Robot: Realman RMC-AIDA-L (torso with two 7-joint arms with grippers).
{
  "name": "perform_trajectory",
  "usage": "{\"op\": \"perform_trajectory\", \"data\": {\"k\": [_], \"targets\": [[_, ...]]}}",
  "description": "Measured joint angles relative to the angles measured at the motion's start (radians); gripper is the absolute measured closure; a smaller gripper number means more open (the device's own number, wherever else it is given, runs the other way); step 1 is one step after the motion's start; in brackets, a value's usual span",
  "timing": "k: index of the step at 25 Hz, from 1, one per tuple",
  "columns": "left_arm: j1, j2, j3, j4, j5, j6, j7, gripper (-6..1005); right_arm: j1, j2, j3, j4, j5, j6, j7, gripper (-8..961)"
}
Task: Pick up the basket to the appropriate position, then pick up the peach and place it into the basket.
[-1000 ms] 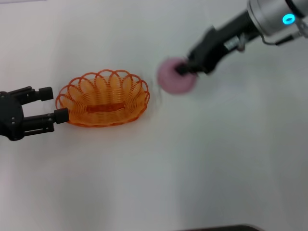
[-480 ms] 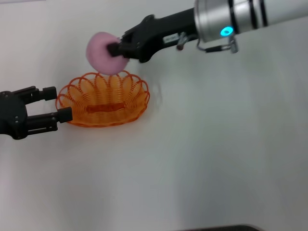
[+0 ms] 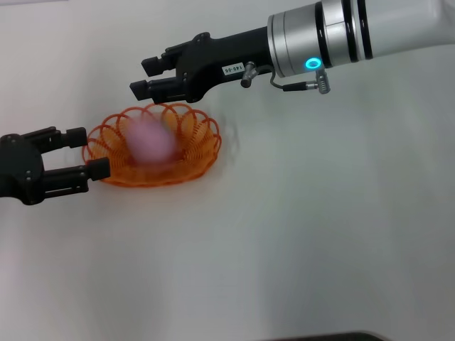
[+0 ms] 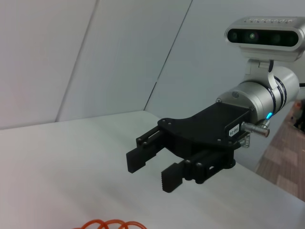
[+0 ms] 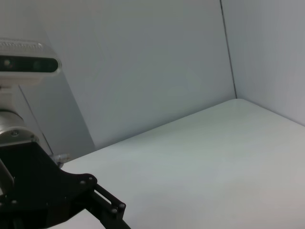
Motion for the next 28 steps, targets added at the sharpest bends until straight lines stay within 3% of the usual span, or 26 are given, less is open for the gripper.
{"op": "perform_trajectory", "data": {"k": [7,9,16,20,25,28], "targets": [[-0.002,0.0,-0.001,-0.007,0.0,-0.001,0.0,164,-0.013,-0.004,0.006,-0.01,0.005,-0.014,0.004,458],[-0.003,0.0,-0.003,-0.007,0.0,-0.001,0.0,164,-0.032,-0.008,0.012,-0.027,0.024,-0.029,0.003,374],[-0.003,0.001,-0.007,-0.007,-0.002,-0.004,0.0,164,-0.195,-0.017,0.059,-0.193,0.08,-0.096,0.002,101],[0.0,0.001,-0.008,-0.007,-0.014,-0.016,0.0,165,-0.279,-0.046,0.088,-0.231,0.076,-0.2,-0.001,3],[0.001,0.0,-0.015,-0.008,-0.023,-0.025,0.0,165,-0.36,-0.099,0.126,-0.236,0.072,-0.344,-0.003,4],[0.001,0.001,-0.025,-0.008,-0.024,-0.04,0.0,165,-0.396,-0.118,0.169,-0.241,0.034,-0.387,-0.004,4]]}}
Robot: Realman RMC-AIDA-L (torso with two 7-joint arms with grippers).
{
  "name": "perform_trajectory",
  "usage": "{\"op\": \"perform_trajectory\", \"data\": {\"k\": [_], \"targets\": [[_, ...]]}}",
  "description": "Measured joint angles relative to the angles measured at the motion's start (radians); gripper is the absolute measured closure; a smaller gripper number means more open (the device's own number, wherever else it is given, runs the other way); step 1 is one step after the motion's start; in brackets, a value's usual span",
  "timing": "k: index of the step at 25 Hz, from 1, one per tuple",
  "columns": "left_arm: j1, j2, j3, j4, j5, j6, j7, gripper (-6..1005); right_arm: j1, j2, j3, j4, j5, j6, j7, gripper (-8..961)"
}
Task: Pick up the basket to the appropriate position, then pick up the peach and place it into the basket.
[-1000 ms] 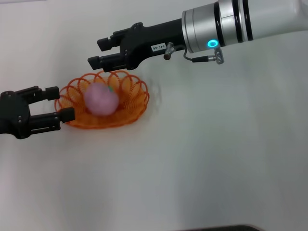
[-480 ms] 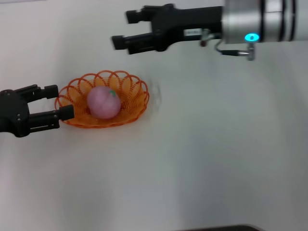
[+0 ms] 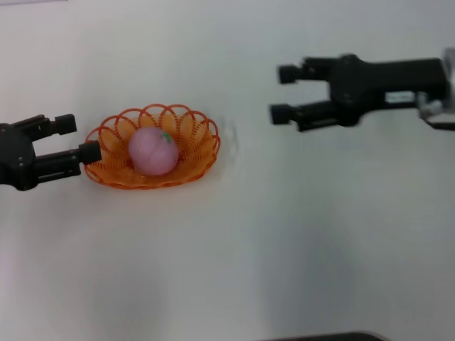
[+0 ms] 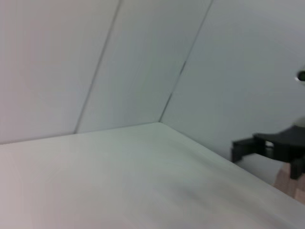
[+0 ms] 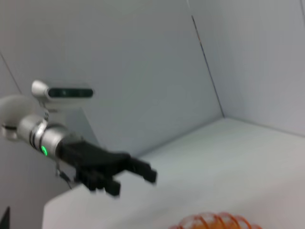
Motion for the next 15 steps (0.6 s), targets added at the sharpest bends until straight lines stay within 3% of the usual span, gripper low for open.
{"op": "perform_trajectory", "data": {"k": [5,15], "targets": [[0.001,0.0,-0.029,-0.01,-0.001,-0.019,-0.002,165,-0.022,-0.009,0.111,-0.002,-0.149,-0.039,0.008,5],[0.004,0.002,-0.031,-0.009,0.005,-0.028,-0.003,165,-0.006,-0.001,0.15,-0.002,-0.278,-0.045,0.012,6]]}}
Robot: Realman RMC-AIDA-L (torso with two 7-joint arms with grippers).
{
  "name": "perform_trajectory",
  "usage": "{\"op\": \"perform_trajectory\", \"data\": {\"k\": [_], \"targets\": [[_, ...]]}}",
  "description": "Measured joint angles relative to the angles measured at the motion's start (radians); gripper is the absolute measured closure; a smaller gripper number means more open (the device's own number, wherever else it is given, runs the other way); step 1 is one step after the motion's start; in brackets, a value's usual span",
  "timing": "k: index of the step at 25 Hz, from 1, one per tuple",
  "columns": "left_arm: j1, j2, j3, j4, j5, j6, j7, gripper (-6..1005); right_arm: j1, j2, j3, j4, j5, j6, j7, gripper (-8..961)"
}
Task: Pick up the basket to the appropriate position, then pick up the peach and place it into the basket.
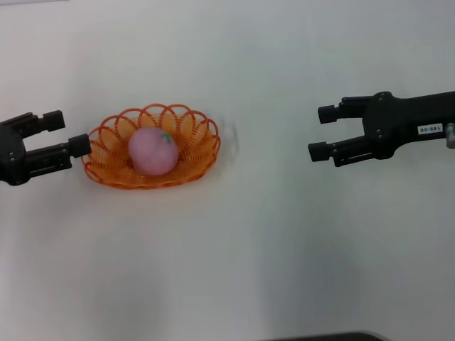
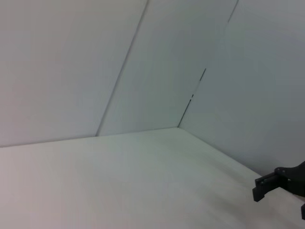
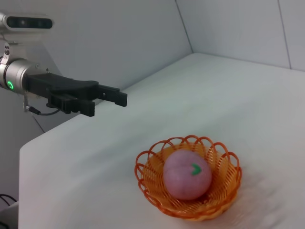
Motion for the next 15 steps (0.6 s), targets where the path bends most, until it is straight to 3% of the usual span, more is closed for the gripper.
{"op": "perform_trajectory", "data": {"k": [15], "targets": [[0.001,0.0,0.008,-0.002,0.025,-0.017,0.0,165,0.016,0.001,0.001,0.0,-0.004,0.006,0.002,7]]}}
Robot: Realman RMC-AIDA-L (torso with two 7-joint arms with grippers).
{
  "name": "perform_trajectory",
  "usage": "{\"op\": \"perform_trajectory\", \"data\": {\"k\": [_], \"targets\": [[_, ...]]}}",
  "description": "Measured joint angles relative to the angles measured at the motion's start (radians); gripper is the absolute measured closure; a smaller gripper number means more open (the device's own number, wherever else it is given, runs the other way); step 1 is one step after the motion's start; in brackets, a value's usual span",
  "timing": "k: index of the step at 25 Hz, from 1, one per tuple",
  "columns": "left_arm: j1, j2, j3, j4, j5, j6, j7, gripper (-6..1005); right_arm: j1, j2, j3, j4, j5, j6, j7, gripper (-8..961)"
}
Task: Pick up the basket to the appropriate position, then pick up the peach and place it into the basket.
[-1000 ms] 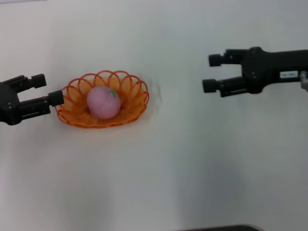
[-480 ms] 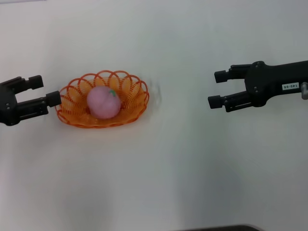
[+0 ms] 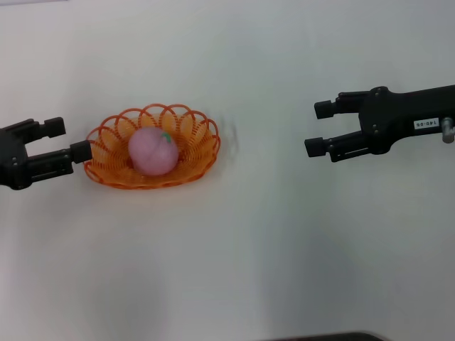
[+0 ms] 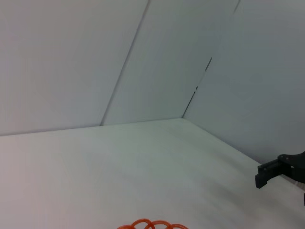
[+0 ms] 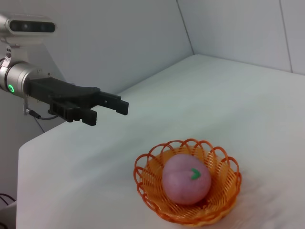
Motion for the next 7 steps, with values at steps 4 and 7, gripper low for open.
{"op": "perform_trajectory", "data": {"k": [4,7], "targets": [[-0.001,0.0,0.001,0.0,0.002,0.0,0.0,165,0.004,0.001,-0.002,0.0,-0.001,0.001,0.0,7],[-0.002,0.0,0.002,0.0,0.002,0.0,0.0,165,0.007,0.003,-0.004,0.0,-0.001,0.002,0.0,7]]}}
